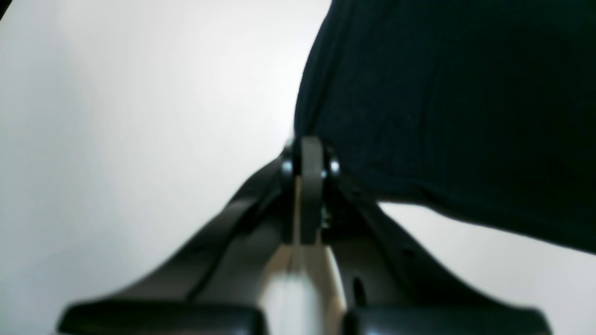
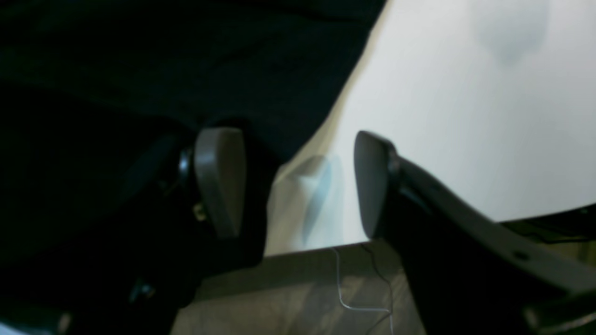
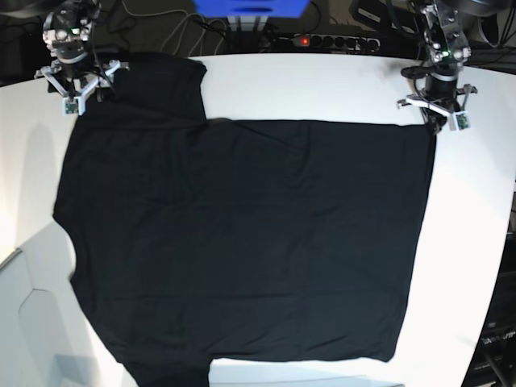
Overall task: Fold the T-shirt properly
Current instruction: 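Close both grippers on the shoulder corners of the shirt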
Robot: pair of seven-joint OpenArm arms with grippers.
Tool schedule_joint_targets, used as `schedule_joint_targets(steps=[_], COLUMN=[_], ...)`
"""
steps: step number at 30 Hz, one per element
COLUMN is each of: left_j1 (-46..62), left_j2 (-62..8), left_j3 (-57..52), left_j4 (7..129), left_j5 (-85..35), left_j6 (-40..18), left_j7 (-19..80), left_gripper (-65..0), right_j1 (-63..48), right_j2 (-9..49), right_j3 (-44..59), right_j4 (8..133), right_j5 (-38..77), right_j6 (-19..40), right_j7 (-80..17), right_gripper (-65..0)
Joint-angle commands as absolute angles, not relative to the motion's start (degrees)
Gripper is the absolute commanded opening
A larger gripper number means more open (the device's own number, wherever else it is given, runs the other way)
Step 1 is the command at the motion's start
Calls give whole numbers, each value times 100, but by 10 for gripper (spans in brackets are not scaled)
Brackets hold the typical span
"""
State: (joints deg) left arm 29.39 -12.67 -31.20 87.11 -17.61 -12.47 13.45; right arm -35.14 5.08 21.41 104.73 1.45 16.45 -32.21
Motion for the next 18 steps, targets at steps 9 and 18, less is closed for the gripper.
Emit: schedule_joint_targets(steps=[9,18], left_j1=[3055,3266], left_j2=[-1349,-1349], left_j3=[-3169,-3178], left_j4=[8813,9165], left_j5=[-1754,-1763], left_j6=[-1218,-1200], left_j7=[1200,1200], left_gripper=[-649,-649], right_j1=[-3424,-3415], right_j2=[541,532], right_j3=[2185,2651], right_j4=[10466,11011], right_j5=[57,75], right_j6=[3116,3125], right_j7=[-3495,-3459], right_gripper=[-650,-650])
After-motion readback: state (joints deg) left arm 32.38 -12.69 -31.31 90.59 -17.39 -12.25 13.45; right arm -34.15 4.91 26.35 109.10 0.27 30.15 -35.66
